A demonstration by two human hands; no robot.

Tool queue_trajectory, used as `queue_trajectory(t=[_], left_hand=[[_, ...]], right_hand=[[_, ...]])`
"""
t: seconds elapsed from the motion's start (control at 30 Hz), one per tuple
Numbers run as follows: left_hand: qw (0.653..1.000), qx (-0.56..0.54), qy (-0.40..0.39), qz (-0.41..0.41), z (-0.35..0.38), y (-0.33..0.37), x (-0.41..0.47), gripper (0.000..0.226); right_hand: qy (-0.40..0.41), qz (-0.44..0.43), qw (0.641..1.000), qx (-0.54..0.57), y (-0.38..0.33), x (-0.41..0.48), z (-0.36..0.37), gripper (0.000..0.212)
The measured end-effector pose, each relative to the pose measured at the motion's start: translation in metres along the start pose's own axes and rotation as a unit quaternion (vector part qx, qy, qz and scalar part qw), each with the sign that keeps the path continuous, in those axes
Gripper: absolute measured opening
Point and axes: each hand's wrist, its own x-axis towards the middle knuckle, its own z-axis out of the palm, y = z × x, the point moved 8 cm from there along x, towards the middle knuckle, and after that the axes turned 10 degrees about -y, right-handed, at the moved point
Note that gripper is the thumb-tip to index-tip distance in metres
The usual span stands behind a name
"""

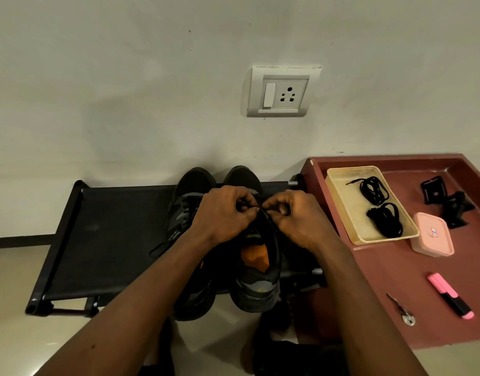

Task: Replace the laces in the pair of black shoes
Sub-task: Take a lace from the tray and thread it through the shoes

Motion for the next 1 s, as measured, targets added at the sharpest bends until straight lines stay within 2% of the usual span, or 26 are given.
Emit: queue_trajectory(t=[0.13,0.27,0.37,0.5,0.67,0.83,0.9,1.0], left_hand=[[1.0,-0.002,0.001,0.001,-0.001,0.0,0.0,0.004],[1.0,-0.002,0.001,0.001,0.0,0.0,0.0,0.005],[1.0,0.001,0.002,0.006,-0.001,0.002,-0.001,0.003],[1.0,-0.018,0.013,0.011,-0.005,0.002,-0.002,0.005],[0.999,-0.043,0.017,0.005,-0.006,0.0,-0.001,0.004],[0.999,-0.041,0.016,0.004,-0.006,0.0,-0.001,0.005],[0.999,-0.043,0.016,0.006,-0.006,0.0,-0.002,0.006],[0.999,-0.051,0.017,0.007,-0.006,0.002,-0.003,0.007]], right_hand=[[0.035,-0.006,0.997,-0.068,-0.003,0.0,-0.003,0.011],[0.08,-0.002,0.994,-0.077,-0.002,-0.001,-0.008,0.009],[0.116,0.003,0.993,-0.012,0.003,-0.003,-0.016,0.015],[0.165,-0.015,0.975,0.144,0.006,-0.006,-0.027,0.02],[0.182,-0.037,0.918,0.35,0.004,-0.009,-0.032,0.015],[0.178,-0.014,0.863,0.472,0.01,-0.011,-0.032,0.007],[0.176,-0.024,0.821,0.543,0.012,-0.011,-0.034,0.005],[0.18,-0.028,0.734,0.655,0.021,-0.011,-0.035,0.005]])
